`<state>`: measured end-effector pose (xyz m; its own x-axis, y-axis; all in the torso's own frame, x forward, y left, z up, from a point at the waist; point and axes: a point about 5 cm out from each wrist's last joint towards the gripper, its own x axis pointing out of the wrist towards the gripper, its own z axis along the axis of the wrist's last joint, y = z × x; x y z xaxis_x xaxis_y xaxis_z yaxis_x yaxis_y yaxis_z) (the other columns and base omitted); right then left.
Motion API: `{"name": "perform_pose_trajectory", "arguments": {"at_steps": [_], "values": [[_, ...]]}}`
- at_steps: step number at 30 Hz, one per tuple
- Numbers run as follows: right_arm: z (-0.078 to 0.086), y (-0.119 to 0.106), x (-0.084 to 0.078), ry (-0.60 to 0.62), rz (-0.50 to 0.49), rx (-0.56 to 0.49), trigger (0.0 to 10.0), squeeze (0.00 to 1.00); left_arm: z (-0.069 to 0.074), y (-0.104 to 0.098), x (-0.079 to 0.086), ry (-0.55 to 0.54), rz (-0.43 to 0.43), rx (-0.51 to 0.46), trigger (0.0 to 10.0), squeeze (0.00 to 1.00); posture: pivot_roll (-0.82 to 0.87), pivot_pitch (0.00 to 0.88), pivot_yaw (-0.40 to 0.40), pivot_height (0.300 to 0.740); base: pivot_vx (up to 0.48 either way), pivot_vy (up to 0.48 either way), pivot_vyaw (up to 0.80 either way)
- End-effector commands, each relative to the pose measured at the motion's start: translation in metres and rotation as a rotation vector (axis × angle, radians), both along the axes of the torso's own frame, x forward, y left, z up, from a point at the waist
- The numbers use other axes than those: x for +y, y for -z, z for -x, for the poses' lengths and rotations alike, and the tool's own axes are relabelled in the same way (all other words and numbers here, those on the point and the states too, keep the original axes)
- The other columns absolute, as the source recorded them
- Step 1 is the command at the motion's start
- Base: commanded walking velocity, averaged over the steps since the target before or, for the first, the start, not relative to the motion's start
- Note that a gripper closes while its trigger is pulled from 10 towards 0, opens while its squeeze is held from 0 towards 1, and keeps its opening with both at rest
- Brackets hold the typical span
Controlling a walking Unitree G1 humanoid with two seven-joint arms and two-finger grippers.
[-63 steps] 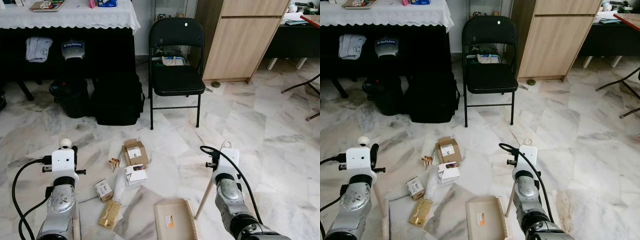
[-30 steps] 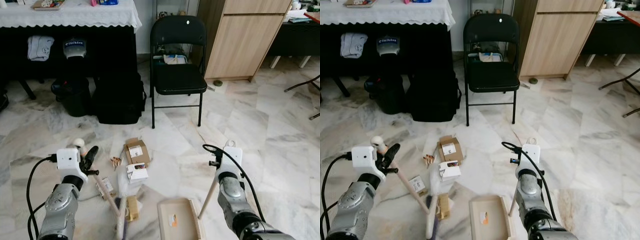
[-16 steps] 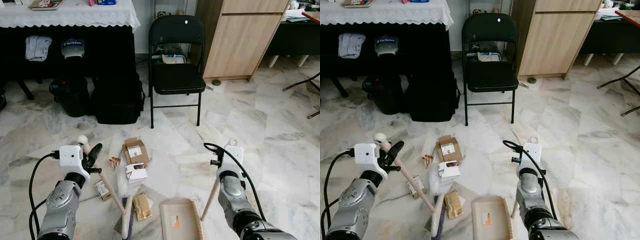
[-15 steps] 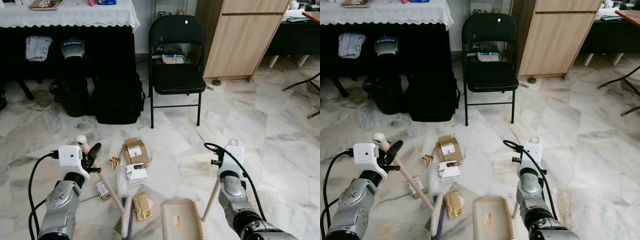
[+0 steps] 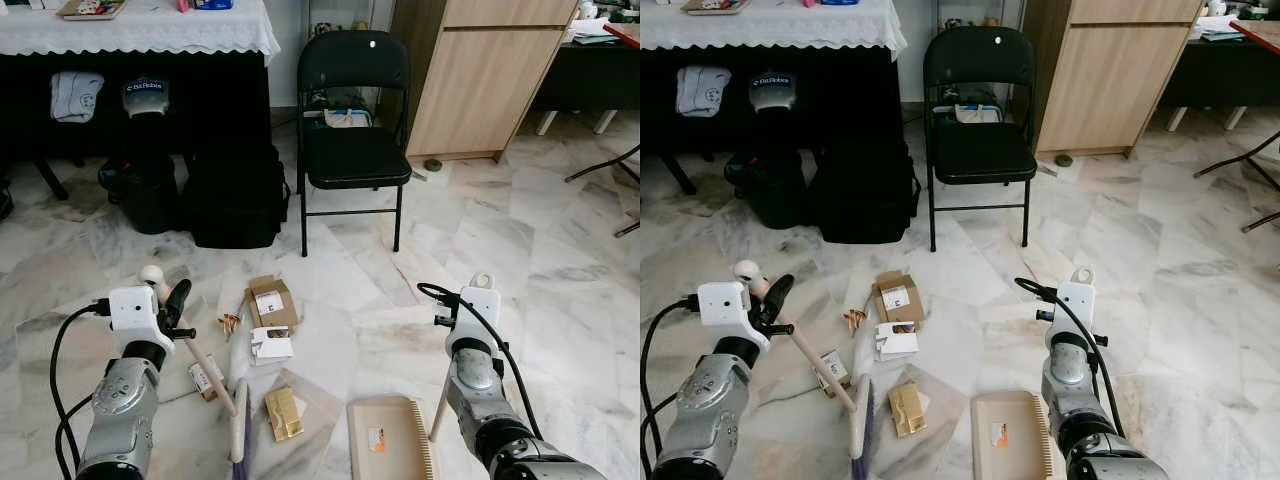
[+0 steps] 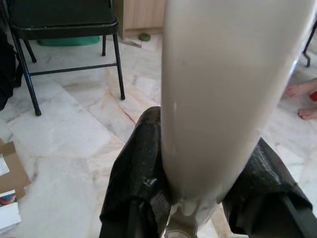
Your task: Sweep floor
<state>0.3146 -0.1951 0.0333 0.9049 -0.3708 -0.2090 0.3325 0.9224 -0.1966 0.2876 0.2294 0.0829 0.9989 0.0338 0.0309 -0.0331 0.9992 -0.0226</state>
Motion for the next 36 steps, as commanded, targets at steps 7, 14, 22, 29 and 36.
{"name": "perform_pose_trajectory", "arguments": {"at_steps": [7, 14, 22, 29, 36], "values": [[-0.006, -0.016, -0.016, 0.026, 0.079, -0.076, 10.0, 0.00, 0.001, 0.002, -0.003, -0.001, 0.061, -0.004, 10.0, 0.00, 0.06, 0.066, -0.072, 0.740, 0.000, 0.000, 0.00], [-0.010, -0.022, -0.013, -0.011, 0.048, -0.111, 10.0, 0.00, 0.002, 0.003, -0.004, -0.005, 0.057, -0.003, 10.0, 0.00, 0.06, 0.066, -0.072, 0.740, 0.000, 0.000, 0.00], [-0.014, -0.031, -0.011, -0.046, 0.095, -0.173, 10.0, 0.00, 0.002, 0.005, -0.006, -0.003, 0.053, 0.003, 10.0, 0.00, 0.06, 0.071, -0.070, 0.740, 0.000, 0.000, 0.00], [-0.020, -0.042, -0.013, -0.078, 0.121, -0.212, 10.0, 0.00, 0.003, 0.005, -0.005, -0.008, 0.048, 0.005, 10.0, 0.00, 0.06, 0.073, -0.068, 0.740, 0.000, 0.000, 0.00], [-0.015, -0.017, -0.013, -0.038, -0.034, -0.028, 10.0, 0.00, 0.004, 0.005, -0.004, -0.015, 0.047, 0.000, 10.0, 0.00, 0.06, 0.075, -0.071, 0.740, 0.000, 0.000, 0.00]]}}
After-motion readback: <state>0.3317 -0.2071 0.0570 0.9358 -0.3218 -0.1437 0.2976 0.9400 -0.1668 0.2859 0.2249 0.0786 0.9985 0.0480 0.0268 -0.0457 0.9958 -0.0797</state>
